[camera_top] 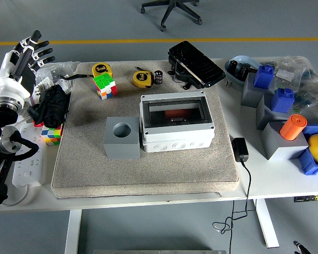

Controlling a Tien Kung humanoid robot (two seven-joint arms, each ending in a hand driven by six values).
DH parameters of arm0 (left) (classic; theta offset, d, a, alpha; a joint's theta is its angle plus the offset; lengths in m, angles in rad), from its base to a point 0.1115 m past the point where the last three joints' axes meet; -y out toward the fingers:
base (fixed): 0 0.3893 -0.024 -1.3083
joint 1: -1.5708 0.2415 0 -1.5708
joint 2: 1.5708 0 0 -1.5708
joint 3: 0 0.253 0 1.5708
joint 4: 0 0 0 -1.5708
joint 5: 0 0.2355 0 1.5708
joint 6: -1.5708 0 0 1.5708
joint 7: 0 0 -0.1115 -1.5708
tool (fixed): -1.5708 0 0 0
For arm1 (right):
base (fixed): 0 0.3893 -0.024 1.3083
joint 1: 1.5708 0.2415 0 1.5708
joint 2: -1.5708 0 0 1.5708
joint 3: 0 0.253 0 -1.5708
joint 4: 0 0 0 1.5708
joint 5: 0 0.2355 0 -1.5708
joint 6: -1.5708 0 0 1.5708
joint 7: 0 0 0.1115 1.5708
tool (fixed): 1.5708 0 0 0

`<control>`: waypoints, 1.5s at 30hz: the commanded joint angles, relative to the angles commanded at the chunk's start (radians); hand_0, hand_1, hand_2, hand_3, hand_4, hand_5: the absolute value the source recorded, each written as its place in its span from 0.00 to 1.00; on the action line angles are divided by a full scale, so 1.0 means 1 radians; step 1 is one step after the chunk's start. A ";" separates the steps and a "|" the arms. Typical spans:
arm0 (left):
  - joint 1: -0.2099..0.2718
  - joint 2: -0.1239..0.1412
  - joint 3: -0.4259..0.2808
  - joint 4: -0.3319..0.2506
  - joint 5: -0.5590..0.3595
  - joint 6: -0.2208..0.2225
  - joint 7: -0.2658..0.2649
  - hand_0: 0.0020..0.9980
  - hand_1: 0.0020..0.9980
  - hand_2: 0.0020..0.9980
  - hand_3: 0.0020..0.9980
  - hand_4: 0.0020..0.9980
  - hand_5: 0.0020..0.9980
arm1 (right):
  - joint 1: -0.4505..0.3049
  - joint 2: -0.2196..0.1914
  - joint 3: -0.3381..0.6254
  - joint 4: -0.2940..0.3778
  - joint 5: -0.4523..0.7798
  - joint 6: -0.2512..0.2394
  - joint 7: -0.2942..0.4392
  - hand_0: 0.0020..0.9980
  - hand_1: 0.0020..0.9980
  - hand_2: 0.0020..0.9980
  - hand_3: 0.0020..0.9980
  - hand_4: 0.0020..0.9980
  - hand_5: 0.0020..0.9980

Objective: Fetch the battery,place it into the box,close the lid of the box

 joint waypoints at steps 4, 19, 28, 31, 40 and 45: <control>0.001 0.014 -0.002 -0.001 0.001 -0.007 0.009 0.52 0.57 0.56 0.61 0.95 0.47 | 0.001 0.001 0.002 0.000 0.002 0.001 0.001 0.67 0.65 0.66 0.55 0.87 0.45; 0.034 0.023 -0.003 -0.004 0.007 -0.015 0.016 0.49 0.56 0.56 0.61 0.95 0.46 | -0.006 0.005 -0.007 0.000 0.000 0.001 0.003 0.67 0.65 0.66 0.55 0.88 0.44; 0.036 0.024 0.005 -0.006 0.008 -0.017 0.020 0.49 0.55 0.56 0.61 0.95 0.46 | -0.002 0.000 -0.012 0.000 -0.001 -0.006 0.002 0.67 0.65 0.66 0.55 0.87 0.44; 0.036 0.023 0.010 -0.006 0.009 -0.018 0.022 0.49 0.55 0.56 0.61 0.95 0.46 | -0.002 -0.001 -0.014 0.000 -0.001 -0.009 0.002 0.67 0.65 0.66 0.55 0.87 0.44; 0.032 0.025 0.018 -0.006 0.010 -0.020 0.026 0.48 0.55 0.56 0.61 0.95 0.46 | -0.003 0.001 -0.019 -0.001 0.002 -0.007 0.003 0.67 0.65 0.66 0.55 0.87 0.44; 0.032 0.023 0.020 -0.006 0.008 -0.016 0.022 0.48 0.55 0.56 0.61 0.95 0.46 | -0.006 -0.001 -0.023 -0.001 0.003 -0.008 0.001 0.67 0.65 0.66 0.55 0.87 0.44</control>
